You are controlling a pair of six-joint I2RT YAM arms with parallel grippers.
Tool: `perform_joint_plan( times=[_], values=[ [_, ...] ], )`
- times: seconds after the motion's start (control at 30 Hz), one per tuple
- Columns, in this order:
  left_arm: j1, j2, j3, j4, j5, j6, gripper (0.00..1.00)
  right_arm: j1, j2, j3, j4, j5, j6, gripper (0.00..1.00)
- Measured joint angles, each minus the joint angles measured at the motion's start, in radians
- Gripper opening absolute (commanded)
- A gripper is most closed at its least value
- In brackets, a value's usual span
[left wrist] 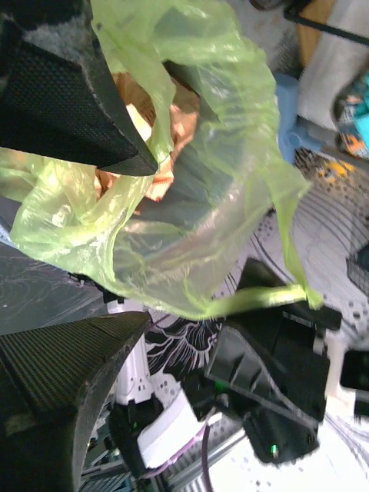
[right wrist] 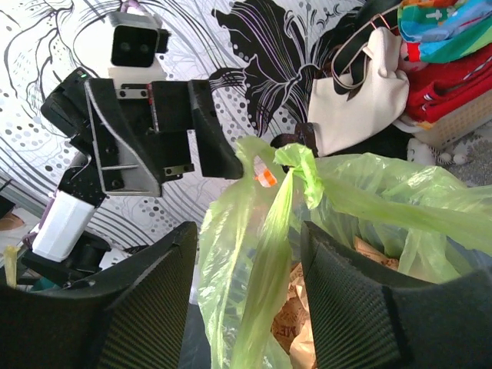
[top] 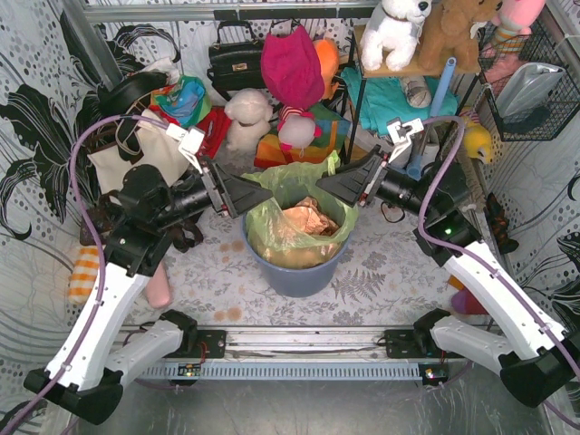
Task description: Tie the trash bag
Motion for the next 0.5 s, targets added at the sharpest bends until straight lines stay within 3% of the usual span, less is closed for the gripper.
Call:
perform_joint_plan(
  times=[0.33,0.5],
  values=[
    [0.000,0.010,0.100,-0.251,-0.238,0.032,0.82,0.002,0.012,0.058,-0.122,-0.003,-0.027,0.59],
    [0.000,-0.037,0.094,-0.283,-0.365,-0.071,0.84,0.007,0.017,0.061,-0.155,0.007,-0.038,0.59]
  ],
)
